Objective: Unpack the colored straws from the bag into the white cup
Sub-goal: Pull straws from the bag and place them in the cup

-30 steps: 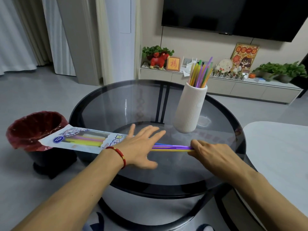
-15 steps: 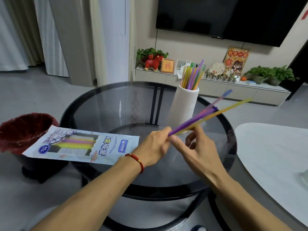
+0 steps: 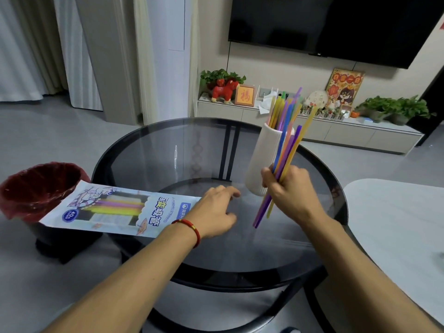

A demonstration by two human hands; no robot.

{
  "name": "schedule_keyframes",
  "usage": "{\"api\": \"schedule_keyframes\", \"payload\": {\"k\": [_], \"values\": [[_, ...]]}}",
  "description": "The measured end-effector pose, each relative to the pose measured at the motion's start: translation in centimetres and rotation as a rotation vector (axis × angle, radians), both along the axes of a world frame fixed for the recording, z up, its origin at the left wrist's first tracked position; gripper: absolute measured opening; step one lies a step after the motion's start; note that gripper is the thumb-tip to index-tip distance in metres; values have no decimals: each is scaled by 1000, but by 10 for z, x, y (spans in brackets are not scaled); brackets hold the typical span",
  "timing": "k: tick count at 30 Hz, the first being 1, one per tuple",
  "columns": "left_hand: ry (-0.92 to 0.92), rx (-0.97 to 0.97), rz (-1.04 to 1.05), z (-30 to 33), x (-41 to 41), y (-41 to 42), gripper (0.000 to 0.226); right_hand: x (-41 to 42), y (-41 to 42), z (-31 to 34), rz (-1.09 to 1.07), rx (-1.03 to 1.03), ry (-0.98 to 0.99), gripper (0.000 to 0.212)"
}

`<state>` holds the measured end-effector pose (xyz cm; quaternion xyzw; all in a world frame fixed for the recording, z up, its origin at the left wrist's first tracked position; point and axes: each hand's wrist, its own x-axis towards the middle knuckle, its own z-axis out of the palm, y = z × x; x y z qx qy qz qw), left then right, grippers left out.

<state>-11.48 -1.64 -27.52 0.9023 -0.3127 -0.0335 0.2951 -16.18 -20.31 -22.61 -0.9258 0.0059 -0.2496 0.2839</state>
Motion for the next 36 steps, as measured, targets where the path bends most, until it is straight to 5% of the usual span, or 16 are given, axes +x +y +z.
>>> {"api": "schedule_keyframes", "payload": {"k": [7,12,21,26,36], "values": [[9,52,-41,0,-5,-9,46,8,3,-34,-28,-12,110,55],[-11,48,-44,0,-4,-9,44,3,-3,-42,-76,157,148,56],[-52,-230,111,3,5,-7,33,14,-36,49,-72,743,-362,37],[-62,-252,100,4,7,-6,33,45,-48,101,-129,552,-420,37],[-76,-231,63,4,5,-3,35,91,-29,109,-266,37,-130,33]]}}
